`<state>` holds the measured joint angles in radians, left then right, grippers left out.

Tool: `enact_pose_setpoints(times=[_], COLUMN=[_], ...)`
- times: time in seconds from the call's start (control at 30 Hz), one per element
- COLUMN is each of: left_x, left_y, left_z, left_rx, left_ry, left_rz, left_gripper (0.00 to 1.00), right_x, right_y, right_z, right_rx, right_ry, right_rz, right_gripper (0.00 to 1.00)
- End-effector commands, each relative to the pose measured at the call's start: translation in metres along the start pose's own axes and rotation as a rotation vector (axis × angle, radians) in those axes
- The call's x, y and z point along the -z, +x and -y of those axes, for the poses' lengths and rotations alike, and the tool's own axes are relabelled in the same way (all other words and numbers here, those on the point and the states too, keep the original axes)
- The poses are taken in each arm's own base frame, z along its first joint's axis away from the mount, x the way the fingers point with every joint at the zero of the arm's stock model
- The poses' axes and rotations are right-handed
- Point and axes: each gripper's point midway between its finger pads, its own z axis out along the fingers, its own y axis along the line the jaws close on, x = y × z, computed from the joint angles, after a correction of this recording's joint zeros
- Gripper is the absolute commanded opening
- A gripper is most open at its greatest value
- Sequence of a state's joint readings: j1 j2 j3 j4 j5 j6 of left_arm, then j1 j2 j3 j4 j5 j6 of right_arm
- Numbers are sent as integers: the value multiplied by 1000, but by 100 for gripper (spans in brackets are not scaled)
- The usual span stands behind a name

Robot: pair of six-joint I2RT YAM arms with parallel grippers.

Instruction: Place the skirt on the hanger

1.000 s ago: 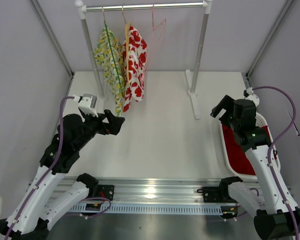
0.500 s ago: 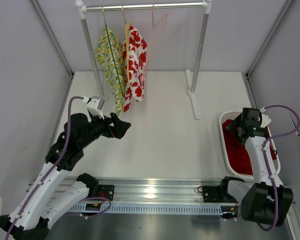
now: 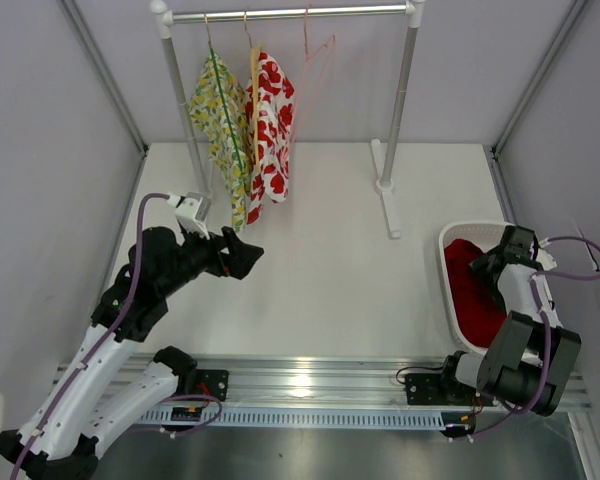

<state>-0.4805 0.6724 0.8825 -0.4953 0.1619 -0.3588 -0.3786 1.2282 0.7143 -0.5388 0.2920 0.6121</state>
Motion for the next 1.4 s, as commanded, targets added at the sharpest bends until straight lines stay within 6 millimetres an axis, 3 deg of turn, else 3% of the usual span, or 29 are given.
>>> enact_pose_setpoints(times=[0.0,0.13,0.23,0.43,0.63,0.67,0.77,0.8,0.9,1.0,1.03,1.1,1.13,1.23,1.27,1.33,1.37], left_x=[-3,-7,-11,-19,-25,-25,-25,-24,-23,-22,-22,-21,-21,-20,-19,-18,-17], left_y=[-3,-2,2,7,13,13,12,13,10,9,7,7,6,4,4,3,2], left_z=[7,6,4,5,3,3,2,1,1,1,1,-1,-1,-1,-1,-2,-1], left_rx=[4,0,0,20,30,30,31,31,35,34,32,30,26,21,21,19,18], left_ry=[35,32,26,39,37,35,25,22,15,12,11,2,2,-6,-6,-8,-7], left_rz=[10,-11,-26,-48,-76,-75,-72,-72,-64,-62,-58,-58,-56,-50,-50,-47,-43], left_gripper=[99,99,99,99,99,99,99,99,99,99,99,99,99,99,99,99,99], right_x=[-13,-3,-3,-20,-39,-41,-39,-36,-14,18,40,65,93,137,166,194,221], right_y=[-16,-32,-39,-34,-22,-22,-22,-25,-42,-58,-75,-88,-108,-131,-148,-160,-172], right_z=[-5,-5,7,14,-1,-3,-10,-13,-23,-33,-43,-51,-61,-75,-85,-97,-106], right_rx=[-95,-146,-171,-186,-175,-172,-154,-152,-145,-127,-140,-129,-140,-136,-134,-125,-120], right_ry=[-10,-15,41,96,52,47,24,16,-29,-95,-150,-205,-270,-366,-426,-499,-564], right_rz=[47,104,152,140,91,92,97,105,142,180,231,257,316,365,413,438,477], right_gripper=[99,99,99,99,95,91,59,30,0,0,0,0,0,0,0,0,0])
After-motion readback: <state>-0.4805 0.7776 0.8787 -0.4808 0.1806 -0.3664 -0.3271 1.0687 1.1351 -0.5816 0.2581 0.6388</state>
